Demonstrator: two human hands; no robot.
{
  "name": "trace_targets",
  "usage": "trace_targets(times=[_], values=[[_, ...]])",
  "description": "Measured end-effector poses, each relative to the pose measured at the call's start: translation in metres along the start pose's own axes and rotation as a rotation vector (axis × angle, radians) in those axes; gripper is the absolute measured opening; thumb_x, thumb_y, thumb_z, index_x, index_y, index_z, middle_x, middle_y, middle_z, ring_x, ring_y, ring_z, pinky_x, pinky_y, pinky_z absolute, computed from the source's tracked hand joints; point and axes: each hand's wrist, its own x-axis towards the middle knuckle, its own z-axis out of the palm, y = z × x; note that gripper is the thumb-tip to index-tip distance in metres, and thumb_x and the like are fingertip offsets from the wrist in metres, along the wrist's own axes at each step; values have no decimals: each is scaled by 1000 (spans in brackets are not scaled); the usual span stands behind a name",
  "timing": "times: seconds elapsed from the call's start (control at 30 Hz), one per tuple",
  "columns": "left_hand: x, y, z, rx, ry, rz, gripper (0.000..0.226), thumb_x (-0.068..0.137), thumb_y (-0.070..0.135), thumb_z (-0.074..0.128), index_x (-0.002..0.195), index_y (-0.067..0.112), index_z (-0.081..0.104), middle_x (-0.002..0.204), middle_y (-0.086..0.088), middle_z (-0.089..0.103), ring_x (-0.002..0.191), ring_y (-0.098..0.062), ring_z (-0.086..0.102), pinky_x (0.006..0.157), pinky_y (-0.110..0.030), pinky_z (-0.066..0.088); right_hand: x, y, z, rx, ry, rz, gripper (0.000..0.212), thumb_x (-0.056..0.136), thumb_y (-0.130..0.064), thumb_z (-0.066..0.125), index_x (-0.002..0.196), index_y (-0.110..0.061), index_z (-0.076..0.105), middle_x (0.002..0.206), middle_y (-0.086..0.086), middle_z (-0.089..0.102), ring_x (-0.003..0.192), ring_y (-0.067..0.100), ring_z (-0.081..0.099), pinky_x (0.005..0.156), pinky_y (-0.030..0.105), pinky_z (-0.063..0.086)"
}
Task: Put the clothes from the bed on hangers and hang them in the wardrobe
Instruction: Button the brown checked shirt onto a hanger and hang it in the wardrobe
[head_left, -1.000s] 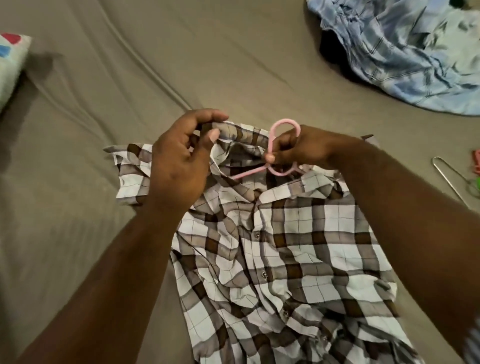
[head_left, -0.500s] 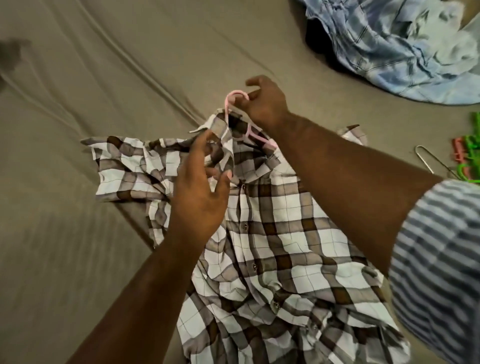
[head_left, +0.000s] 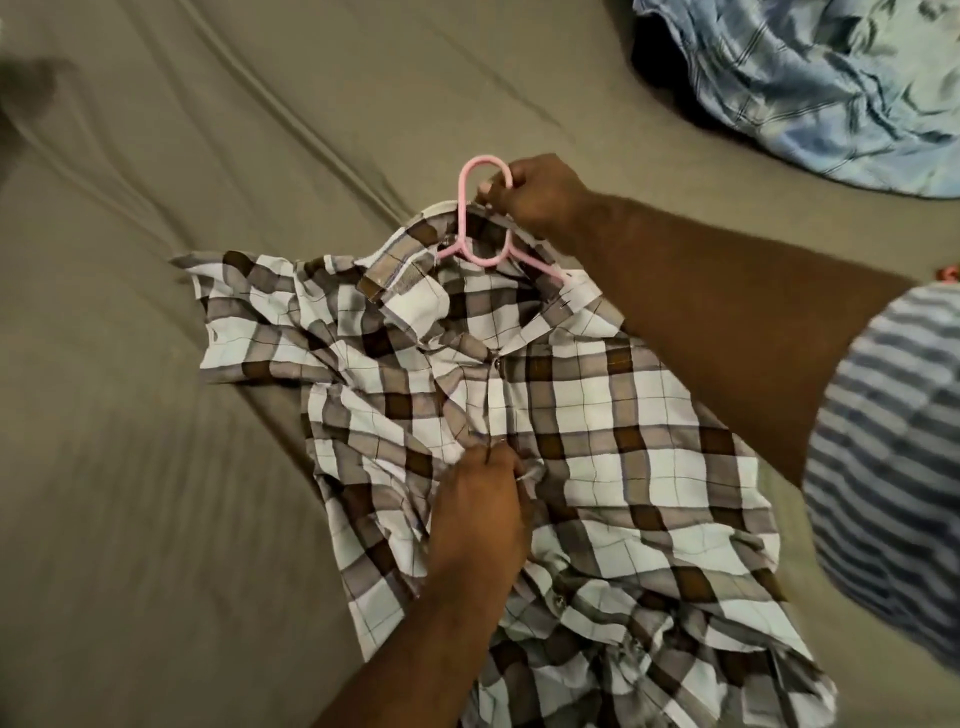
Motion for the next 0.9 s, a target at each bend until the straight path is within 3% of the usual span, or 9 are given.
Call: trace_targets(times=[0.07,0.2,0.3,0.43,0.53,0.63,0.77,0.87,0.9], values=[[-2,-2,-1,-48,-49,-5,23,94,20,61,116,23,63,115,3,59,104,-18,60,88,-32,53,6,-12,-11,-55,-40,-8,30,98,-41,64,90,-16,78,65,-3,60,47,8,49,47,20,42],[-25,-4,7,-119,-195,-27,17,99,28,55,115,25,61,113,3,61,98,-12,60,86,-25,52,28,-36,-29,97,-185,209,47,109,-38,39,85,-7,66,65,7,58,37,11,53,42,16,43],[-36,0,14,-49,-267,-34,20,103,27,46,121,22,54,122,-1,56,112,-18,56,95,-32,48,50,-49,-33,302,-108,307,58,110,-47,20,86,-7,55,76,10,63,49,16,66,48,20,52],[-35,1,8,-113,-269,-68,19,96,30,56,114,25,55,118,3,56,110,-17,57,93,-33,50,64,-42,-28,284,-315,339,58,102,-60,37,104,-7,59,91,11,71,74,21,71,73,32,62],[-38,1,3,-152,-268,-88,15,94,32,59,108,25,56,111,6,56,105,-13,57,91,-31,51,65,-33,-21,75,-412,233,22,103,-27,57,110,-8,66,92,7,69,68,14,63,67,25,58],[-44,-3,-3,-163,-354,-127,16,92,35,61,103,24,57,107,4,58,99,-12,59,90,-30,53,70,-26,-19,32,-352,74,22,101,-3,55,118,-2,69,91,13,68,73,16,64,73,25,62],[-58,-9,-2,53,-540,-132,35,97,38,56,126,18,59,134,-5,56,122,-19,56,100,-25,45,74,-26,-21,-84,-200,-119,22,97,-3,63,117,-1,71,87,13,70,76,21,69,75,31,63],[-61,-14,-2,30,-567,-112,17,95,37,60,102,22,60,128,-2,59,115,-17,60,96,-24,48,77,-25,-16,-287,-93,-265,21,97,-10,65,116,-9,74,94,8,74,69,13,67,75,22,61],[-60,-14,-6,19,-563,-117,18,93,38,61,103,23,61,124,1,61,113,-14,61,96,-24,49,78,-25,-15,-361,-76,-313,21,97,-13,64,116,-12,75,98,6,75,72,12,67,78,20,58]])
